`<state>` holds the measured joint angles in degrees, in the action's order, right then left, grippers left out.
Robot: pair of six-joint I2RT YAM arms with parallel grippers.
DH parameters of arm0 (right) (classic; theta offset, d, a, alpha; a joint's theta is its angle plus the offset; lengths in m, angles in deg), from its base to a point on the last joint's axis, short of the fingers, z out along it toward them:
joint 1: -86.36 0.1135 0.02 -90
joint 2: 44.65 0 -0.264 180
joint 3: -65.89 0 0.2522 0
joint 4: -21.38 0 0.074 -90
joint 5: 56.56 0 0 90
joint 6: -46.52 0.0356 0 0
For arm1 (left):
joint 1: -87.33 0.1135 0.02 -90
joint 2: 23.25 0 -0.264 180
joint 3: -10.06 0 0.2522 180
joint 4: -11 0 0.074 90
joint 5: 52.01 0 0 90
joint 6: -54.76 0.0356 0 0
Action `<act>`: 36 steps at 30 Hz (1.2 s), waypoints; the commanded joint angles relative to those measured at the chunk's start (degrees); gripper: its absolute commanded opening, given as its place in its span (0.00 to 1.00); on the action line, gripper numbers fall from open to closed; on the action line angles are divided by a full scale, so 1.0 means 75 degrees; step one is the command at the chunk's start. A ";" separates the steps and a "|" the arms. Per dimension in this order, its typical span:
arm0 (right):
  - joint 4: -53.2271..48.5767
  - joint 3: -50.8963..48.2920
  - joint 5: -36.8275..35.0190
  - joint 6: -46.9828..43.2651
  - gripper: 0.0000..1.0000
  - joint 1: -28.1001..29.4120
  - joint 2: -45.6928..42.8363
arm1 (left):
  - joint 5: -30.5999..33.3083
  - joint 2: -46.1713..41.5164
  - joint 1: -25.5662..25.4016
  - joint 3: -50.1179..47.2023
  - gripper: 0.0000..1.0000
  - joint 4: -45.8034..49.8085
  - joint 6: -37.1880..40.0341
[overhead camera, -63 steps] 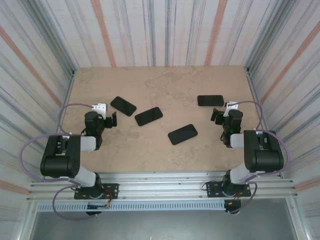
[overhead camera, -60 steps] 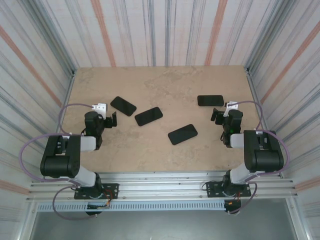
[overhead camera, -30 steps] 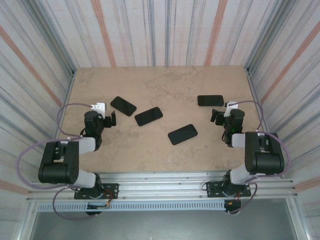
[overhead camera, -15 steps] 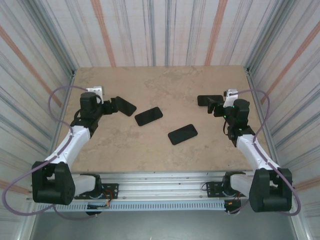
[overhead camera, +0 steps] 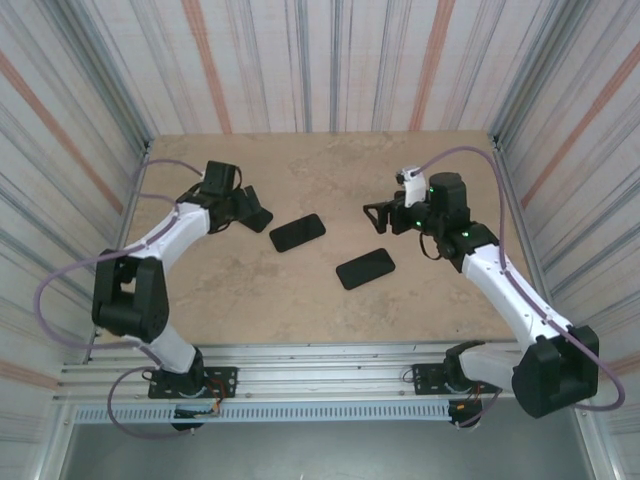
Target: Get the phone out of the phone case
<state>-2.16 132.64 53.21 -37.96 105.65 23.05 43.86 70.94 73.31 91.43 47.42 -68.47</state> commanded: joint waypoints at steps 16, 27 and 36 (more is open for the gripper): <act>-0.0302 0.0966 0.0054 0.0166 0.99 0.1270 0.1406 | 0.1756 0.3143 -0.0430 0.3704 0.99 0.3458 -0.3435; -0.0150 0.0970 0.0290 0.0198 0.99 0.1366 0.1687 | 0.1476 0.4165 -0.0419 0.4574 0.99 0.3641 -0.3610; -0.0126 0.0970 0.0319 0.0191 0.99 0.1366 0.1801 | 0.1316 0.4603 -0.0333 0.4824 0.98 0.3685 -0.3827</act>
<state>-3.53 138.32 54.54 -37.70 115.61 36.04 53.87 103.92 70.40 125.77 73.01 -95.55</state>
